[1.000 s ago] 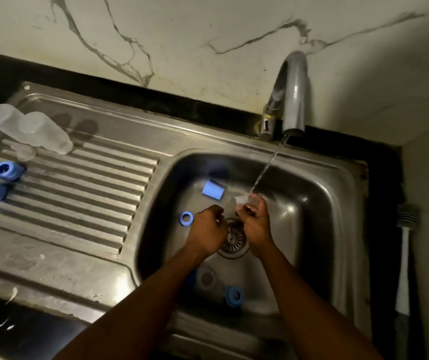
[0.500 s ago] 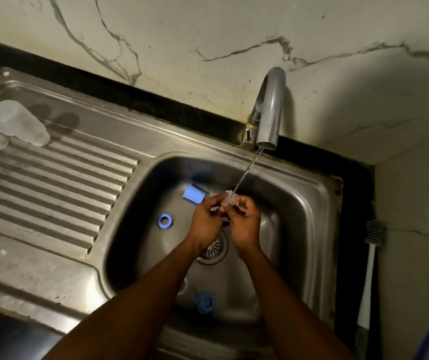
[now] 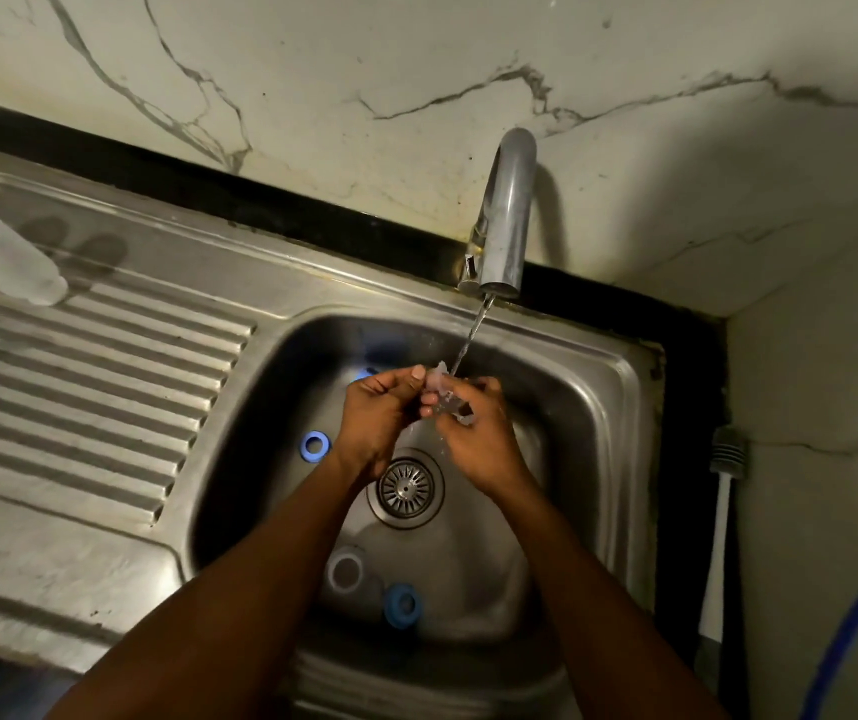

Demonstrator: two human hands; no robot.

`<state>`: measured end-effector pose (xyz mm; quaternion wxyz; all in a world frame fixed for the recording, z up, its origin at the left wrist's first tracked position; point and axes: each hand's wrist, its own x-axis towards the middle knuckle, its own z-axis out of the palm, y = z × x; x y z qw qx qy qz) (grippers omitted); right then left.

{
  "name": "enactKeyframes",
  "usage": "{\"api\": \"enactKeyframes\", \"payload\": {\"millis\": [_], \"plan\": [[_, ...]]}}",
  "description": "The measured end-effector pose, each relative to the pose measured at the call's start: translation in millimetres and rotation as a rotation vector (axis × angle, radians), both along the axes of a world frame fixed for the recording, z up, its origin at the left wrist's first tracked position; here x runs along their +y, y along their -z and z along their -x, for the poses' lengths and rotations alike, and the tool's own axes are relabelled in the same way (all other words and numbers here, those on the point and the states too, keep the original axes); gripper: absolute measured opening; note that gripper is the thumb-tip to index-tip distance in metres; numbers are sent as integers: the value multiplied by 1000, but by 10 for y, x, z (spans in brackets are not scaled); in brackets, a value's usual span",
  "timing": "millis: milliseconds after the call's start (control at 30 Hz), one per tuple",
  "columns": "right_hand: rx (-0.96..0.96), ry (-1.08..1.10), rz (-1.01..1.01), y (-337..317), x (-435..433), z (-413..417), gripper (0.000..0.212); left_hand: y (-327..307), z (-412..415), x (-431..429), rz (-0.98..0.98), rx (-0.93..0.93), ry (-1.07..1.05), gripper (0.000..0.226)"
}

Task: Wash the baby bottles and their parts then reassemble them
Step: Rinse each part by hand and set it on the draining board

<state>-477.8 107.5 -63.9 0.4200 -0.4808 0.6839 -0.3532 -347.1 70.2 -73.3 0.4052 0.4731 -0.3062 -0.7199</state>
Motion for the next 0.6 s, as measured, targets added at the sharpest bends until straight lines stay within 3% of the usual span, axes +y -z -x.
{"api": "enactKeyframes", "payload": {"millis": [67, 100, 133, 233, 300, 367, 400, 467, 533, 600], "plan": [[137, -79, 20, -36, -16, 66, 37, -26, -9, 7, -15, -14, -6, 26], [59, -99, -12, -59, -21, 81, 35, -39, 2, 14, -29, 3, -6, 27], [-118, -96, -75, -113, -9, 86, 35, -57, 20, 17, -51, 27, -4, 30], [-980, 82, -311, -371, 72, -8, 26, -138, 84, 17, -148, 178, -7, 29], [-1307, 200, -345, -440, 139, -81, 16, -196, 115, 7, -222, 298, 12, 33], [-1095, 160, -278, -382, 177, -144, 8, -247, 132, -30, -266, 358, 26, 33], [-831, 96, -196, -309, 198, -139, 7, -243, 134, -55, -284, 372, 23, 30], [-106, -89, -8, -186, 189, -23, 21, -253, 154, -90, -314, 351, 16, 24], [517, -249, 60, -147, 149, 149, 33, -241, 194, -96, -338, 270, -5, 27], [718, -295, 39, -166, 151, 208, 40, -232, 252, -99, -366, 206, -42, 30]]}}
